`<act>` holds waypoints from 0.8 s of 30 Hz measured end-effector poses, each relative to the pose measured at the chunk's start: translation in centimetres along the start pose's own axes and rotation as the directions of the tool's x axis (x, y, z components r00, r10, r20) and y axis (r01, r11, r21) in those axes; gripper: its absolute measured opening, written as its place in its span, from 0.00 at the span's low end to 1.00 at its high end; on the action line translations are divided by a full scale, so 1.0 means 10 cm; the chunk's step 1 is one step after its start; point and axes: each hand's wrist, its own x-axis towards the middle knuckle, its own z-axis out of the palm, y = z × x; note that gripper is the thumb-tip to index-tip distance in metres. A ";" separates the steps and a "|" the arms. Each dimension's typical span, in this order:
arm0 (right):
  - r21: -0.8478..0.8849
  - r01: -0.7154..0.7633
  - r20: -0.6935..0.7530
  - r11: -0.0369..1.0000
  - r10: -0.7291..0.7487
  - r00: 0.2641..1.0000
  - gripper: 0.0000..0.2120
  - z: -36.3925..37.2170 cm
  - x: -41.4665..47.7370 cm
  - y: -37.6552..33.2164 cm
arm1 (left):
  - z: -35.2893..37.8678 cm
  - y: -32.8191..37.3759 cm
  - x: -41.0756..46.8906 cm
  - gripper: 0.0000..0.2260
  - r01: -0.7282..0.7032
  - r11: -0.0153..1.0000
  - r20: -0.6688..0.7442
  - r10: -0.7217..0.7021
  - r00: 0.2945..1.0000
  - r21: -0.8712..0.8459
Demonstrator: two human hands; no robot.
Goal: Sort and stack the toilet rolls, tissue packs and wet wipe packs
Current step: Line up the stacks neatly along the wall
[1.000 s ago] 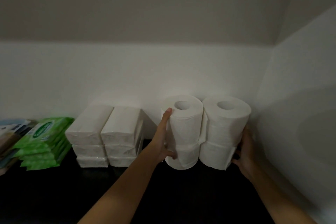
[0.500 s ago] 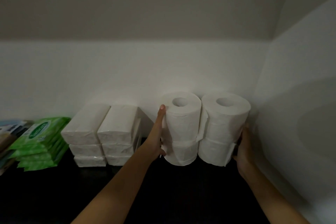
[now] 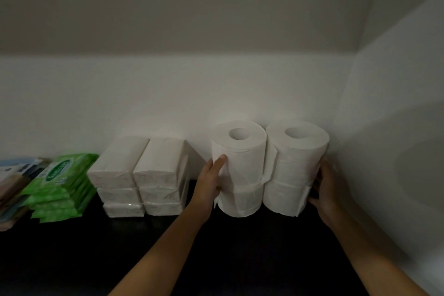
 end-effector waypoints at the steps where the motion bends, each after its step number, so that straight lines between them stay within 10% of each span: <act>1: 0.007 -0.009 0.009 1.000 0.009 1.000 0.24 0.00 -0.01 -0.01 | 0.02 -0.02 0.00 0.25 -0.012 1.000 0.002 0.012 1.000 0.004; 24: 0.041 0.085 -0.016 0.996 -0.085 0.996 0.15 0.13 -0.04 0.01 | 0.10 -0.07 0.13 0.20 0.013 0.992 -0.080 -0.023 0.997 -0.122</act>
